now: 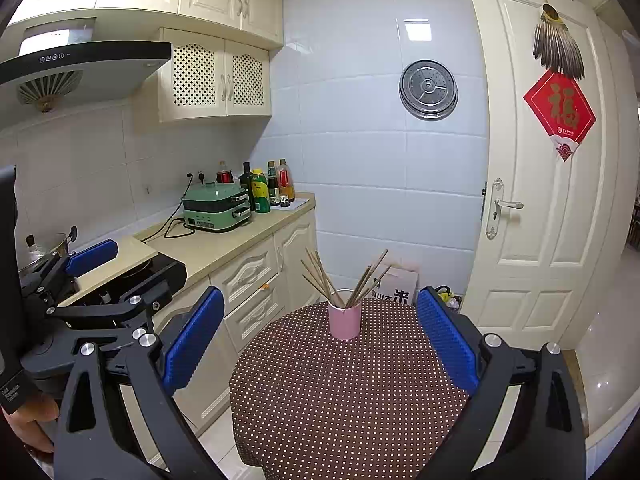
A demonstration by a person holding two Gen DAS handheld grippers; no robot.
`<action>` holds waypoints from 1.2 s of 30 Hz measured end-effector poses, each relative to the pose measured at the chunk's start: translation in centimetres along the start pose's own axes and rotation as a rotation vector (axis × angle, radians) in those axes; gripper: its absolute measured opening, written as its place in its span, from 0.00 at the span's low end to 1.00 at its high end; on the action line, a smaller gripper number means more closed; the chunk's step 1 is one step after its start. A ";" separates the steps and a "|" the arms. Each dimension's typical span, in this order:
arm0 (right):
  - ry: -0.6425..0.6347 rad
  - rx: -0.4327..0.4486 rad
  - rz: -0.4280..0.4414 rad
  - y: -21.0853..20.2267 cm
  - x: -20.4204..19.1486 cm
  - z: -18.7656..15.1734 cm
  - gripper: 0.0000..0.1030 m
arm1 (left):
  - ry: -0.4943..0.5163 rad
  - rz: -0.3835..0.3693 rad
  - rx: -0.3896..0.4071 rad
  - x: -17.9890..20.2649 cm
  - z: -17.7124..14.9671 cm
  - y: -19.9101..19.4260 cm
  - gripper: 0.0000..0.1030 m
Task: Organize utensils
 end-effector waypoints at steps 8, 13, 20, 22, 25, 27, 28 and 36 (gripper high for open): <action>0.003 -0.002 0.001 0.1 0.0 0.0 0.90 | 0.002 0.003 0.000 0.0 0.0 0.1 0.94; 0.000 -0.002 0.003 0.1 -0.1 0.0 0.90 | 0.000 0.004 -0.004 0.0 0.0 0.1 0.94; 0.002 -0.007 0.005 0.3 -0.1 -0.1 0.90 | 0.001 0.005 -0.008 -0.2 0.0 0.2 0.94; 0.002 -0.007 0.004 0.3 -0.1 -0.1 0.90 | -0.001 0.007 -0.010 -0.3 0.1 0.3 0.94; 0.002 -0.009 0.005 0.3 -0.1 -0.1 0.90 | -0.001 0.009 -0.011 -0.4 0.0 0.3 0.94; 0.002 -0.011 0.006 0.4 -0.1 -0.1 0.90 | 0.000 0.010 -0.013 -0.5 0.0 0.4 0.94; 0.003 -0.011 0.007 0.4 -0.1 -0.1 0.90 | -0.001 0.009 -0.014 -0.5 0.0 0.4 0.94; 0.002 -0.014 0.007 0.6 -0.2 -0.2 0.90 | 0.000 0.010 -0.015 -0.4 0.0 0.5 0.94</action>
Point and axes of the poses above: each gripper's, at about its wrist camera, not at the fingertips, and y roughly the way its jaws point, x to its right, z to its top, the point moved 4 cm from there along y, roughly the way its jaws point, and after that the axes turned 14 degrees about y, right-handed, at the moved point
